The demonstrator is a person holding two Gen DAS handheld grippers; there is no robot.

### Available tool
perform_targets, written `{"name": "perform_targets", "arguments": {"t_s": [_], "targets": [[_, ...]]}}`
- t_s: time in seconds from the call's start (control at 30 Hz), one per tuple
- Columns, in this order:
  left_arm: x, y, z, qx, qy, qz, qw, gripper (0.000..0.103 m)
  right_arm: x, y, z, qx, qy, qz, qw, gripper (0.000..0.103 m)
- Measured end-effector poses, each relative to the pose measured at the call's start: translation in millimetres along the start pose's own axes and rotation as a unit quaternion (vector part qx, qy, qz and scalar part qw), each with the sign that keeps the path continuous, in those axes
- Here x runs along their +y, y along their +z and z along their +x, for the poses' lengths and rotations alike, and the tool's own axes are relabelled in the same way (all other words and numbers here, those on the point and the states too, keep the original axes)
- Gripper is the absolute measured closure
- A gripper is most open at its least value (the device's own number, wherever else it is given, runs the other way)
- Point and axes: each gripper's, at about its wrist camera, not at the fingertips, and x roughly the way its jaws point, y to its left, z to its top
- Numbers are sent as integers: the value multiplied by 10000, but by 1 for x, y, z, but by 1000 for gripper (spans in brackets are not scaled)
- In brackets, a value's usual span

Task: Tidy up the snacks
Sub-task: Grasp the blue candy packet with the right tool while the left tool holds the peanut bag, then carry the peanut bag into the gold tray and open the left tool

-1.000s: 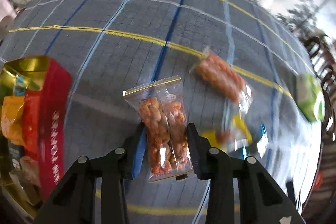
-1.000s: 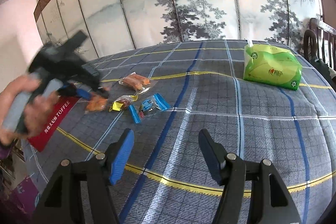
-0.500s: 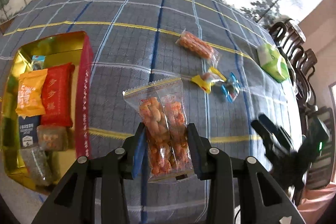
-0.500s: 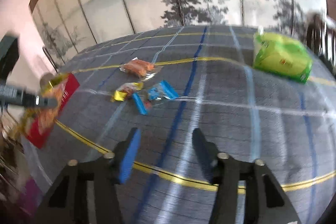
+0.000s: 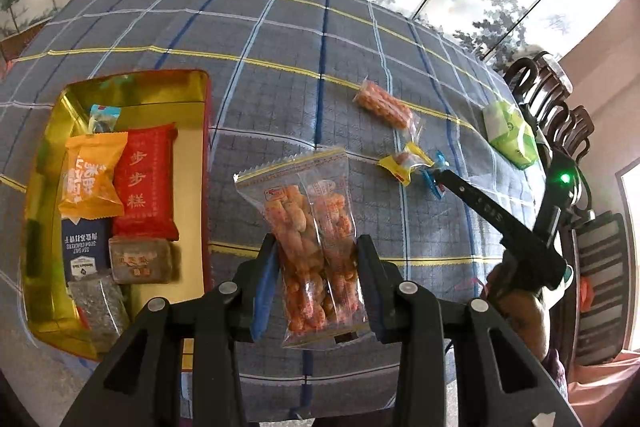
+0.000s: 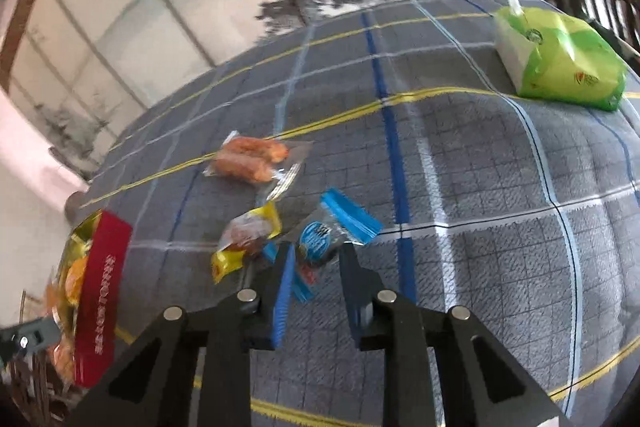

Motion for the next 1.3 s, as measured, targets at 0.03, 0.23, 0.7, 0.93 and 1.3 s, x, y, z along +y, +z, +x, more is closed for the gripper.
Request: {"name": "perform_targets", "arguments": {"t_s": [0.03,0.23,0.7,0.93,1.3], "targets": [[1,0,0,1,-11,1,10000,68,-1,1,1,14,2,55,10000,79],[9,0,0,20,-67,-23,10000,68,8,13,17,59,-269,267,9993,77],[17,1,-1,21,-60,-108,9999,68,9,35,33,23,-375,504,9980,60],[15,2,0,46,-10,-116,9999,68,21,35,41,16,-593,169,9981,58],[14,2,-7,-64,12,-78,9999,68,-19,16,-3,-145,-517,-361,9979,78]]}}
